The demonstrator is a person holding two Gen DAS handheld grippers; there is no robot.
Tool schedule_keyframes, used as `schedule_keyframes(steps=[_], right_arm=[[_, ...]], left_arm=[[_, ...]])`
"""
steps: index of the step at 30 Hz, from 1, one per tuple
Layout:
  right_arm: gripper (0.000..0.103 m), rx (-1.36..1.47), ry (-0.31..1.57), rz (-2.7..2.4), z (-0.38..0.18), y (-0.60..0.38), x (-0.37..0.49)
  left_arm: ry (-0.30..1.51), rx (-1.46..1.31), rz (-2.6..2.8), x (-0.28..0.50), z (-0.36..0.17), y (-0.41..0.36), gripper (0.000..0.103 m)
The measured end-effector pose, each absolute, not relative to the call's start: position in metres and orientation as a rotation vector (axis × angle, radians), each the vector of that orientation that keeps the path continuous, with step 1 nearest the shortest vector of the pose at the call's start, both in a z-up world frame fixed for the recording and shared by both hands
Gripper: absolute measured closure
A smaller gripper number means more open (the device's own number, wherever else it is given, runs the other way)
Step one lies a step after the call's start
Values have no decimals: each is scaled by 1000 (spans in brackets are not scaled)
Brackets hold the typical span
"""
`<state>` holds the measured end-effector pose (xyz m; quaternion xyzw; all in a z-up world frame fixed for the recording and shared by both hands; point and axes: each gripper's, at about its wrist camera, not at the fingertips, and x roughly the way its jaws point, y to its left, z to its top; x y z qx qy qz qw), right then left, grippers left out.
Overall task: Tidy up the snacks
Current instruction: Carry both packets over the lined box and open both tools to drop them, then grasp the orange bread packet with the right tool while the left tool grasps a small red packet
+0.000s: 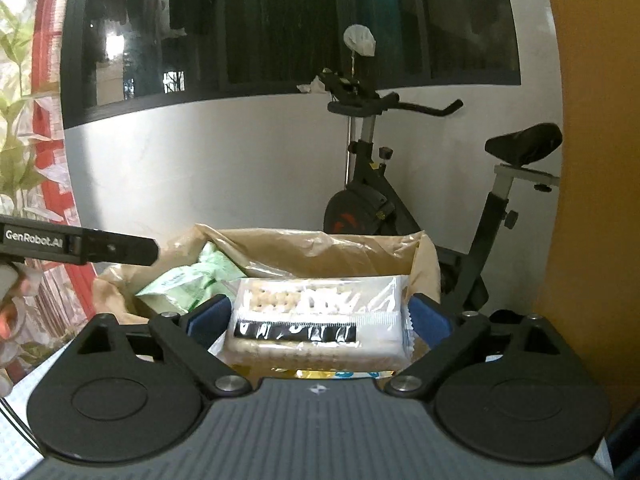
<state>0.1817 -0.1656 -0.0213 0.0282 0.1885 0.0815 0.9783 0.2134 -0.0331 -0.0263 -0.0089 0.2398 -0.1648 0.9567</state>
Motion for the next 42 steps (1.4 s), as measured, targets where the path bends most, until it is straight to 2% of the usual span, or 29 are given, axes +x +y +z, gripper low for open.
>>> schedule_keyframes(steps=[11,19,28,40,42], right_arm=[[6,69,349,211,-13,-143,144],[6,104,369,225,-41,-123,110],[6,141,667,146,-134,-90,89],[6,125,912,199,-186,-66,71],[14,95,931,210,-192,-62,73]], left_arm=[[512,-35,-275,171,-32,21,21],[567,-16,-297,136,-65,51,21],[686,17,-259,133,-117,67,22],[712,29,-262,120,-153,50,23],[719,53,-261,120,-159,47,24]])
